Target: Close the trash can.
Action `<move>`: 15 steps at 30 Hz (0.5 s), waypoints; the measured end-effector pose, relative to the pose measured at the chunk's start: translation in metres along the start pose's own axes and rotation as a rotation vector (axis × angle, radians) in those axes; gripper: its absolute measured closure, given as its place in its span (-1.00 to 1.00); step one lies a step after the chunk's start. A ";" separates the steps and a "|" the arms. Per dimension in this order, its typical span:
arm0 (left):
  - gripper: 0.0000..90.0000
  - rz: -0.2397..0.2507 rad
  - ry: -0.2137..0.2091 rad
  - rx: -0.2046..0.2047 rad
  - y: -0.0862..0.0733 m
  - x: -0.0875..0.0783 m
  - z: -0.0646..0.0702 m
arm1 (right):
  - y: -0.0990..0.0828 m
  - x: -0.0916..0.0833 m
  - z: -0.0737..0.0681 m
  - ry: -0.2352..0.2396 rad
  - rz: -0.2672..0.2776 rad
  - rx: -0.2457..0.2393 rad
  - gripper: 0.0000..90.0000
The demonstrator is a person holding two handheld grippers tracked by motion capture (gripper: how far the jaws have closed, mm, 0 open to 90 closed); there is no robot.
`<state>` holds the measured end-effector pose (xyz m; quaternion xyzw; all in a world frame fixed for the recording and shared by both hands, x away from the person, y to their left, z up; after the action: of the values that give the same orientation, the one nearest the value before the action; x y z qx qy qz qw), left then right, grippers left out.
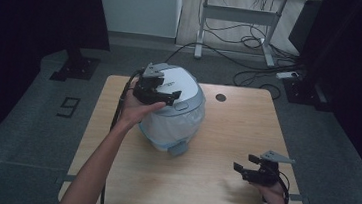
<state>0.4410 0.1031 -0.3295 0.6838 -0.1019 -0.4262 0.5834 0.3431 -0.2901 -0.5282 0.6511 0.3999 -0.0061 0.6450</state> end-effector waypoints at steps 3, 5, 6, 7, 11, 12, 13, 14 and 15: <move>-0.55 0.020 -0.008 -0.001 -0.002 -0.009 0.001 | 0.000 0.000 0.001 -0.001 0.001 -0.001 -0.63; -0.55 0.032 -0.016 -0.001 -0.005 -0.018 0.002 | 0.000 -0.001 0.001 0.001 0.001 -0.002 -0.63; -0.56 0.034 -0.018 -0.001 -0.007 -0.021 0.003 | 0.000 -0.001 0.001 0.001 0.003 0.000 -0.63; -0.56 0.036 -0.019 -0.001 -0.008 -0.023 0.003 | 0.001 0.000 0.002 0.001 0.003 0.000 -0.63; -0.57 0.043 -0.021 -0.005 -0.019 -0.035 0.005 | 0.001 -0.001 0.002 0.002 0.004 0.002 -0.63; -0.57 0.049 -0.020 -0.007 -0.021 -0.038 0.006 | 0.001 -0.001 0.002 0.003 0.005 0.003 -0.62; -0.57 0.053 -0.022 -0.010 -0.023 -0.040 0.006 | 0.002 0.000 0.002 0.004 0.005 0.003 -0.62; -0.58 0.061 -0.025 -0.015 -0.026 -0.044 0.007 | 0.002 0.000 0.002 0.004 0.006 0.003 -0.62; -0.58 0.069 -0.027 -0.024 -0.031 -0.048 0.009 | 0.002 0.000 0.003 0.004 0.004 0.002 -0.62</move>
<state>0.3944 0.1366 -0.3340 0.6671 -0.1281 -0.4163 0.6044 0.3454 -0.2921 -0.5272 0.6527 0.3997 -0.0040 0.6436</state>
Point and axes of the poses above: each handheld gripper's, and its own axes: x roughly forward along the jaws, y roughly out of its top, z roughly to its right, the point moved 2 cm from there along x, roughly forward along the jaws, and after that the axes turned 4 degrees about -y, right-handed, at the moved point
